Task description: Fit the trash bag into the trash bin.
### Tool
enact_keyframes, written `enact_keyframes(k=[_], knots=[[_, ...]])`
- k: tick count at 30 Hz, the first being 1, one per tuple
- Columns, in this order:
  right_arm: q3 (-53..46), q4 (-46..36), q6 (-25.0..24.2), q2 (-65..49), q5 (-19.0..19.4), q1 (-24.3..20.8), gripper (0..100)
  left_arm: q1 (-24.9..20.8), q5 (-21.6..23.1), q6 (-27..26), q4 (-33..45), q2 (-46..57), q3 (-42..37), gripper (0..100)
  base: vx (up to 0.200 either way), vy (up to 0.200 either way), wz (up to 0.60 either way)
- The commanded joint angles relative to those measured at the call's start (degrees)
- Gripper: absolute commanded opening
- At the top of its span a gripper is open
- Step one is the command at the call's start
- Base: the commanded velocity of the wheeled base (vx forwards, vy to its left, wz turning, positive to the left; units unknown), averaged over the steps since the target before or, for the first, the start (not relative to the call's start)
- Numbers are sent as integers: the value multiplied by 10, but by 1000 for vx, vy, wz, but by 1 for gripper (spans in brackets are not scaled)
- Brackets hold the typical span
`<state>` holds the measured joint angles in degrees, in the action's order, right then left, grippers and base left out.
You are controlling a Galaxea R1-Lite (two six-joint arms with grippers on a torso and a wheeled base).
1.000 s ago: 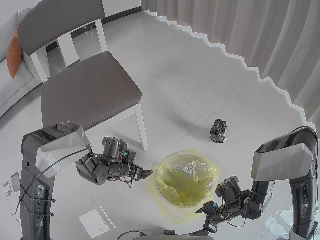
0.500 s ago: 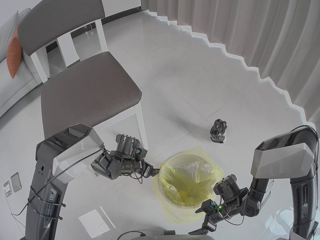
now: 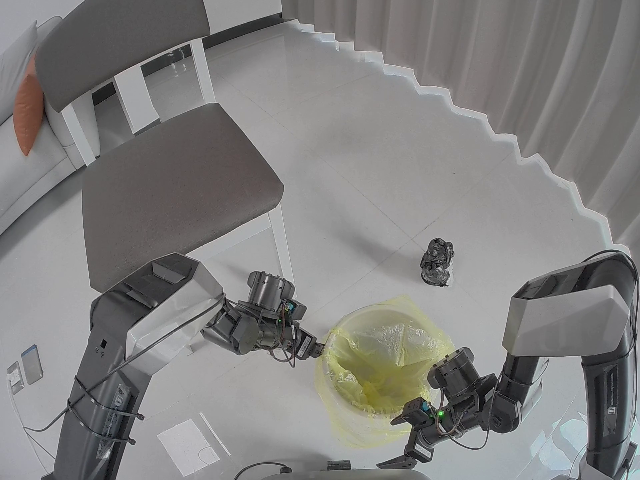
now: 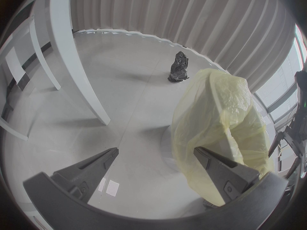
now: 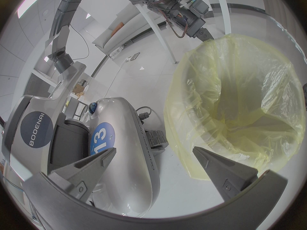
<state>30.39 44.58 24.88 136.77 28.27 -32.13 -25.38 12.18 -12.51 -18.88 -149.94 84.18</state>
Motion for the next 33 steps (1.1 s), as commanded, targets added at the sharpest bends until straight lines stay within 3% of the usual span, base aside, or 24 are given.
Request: enact_keyframes(k=[1,4,9,15,24,33], knots=[[-2,0,1,-4,0,2,100,-11,0,-1,43,-26,68,100,0,0,0],[-3,0,1,-7,1,2,100,-19,-5,-1,74,-39,110,100,0,0,0],[-14,3,1,-19,1,4,100,-12,-1,6,74,-20,95,100,0,0,0],[-42,7,-1,-75,1,11,100,17,50,12,44,76,-14,100,0,0,0],[-75,6,-3,-153,-1,41,100,35,70,29,-39,155,-133,100,0,0,0],[-72,7,0,-165,-10,94,100,31,70,30,-70,161,-152,100,0,0,0]])
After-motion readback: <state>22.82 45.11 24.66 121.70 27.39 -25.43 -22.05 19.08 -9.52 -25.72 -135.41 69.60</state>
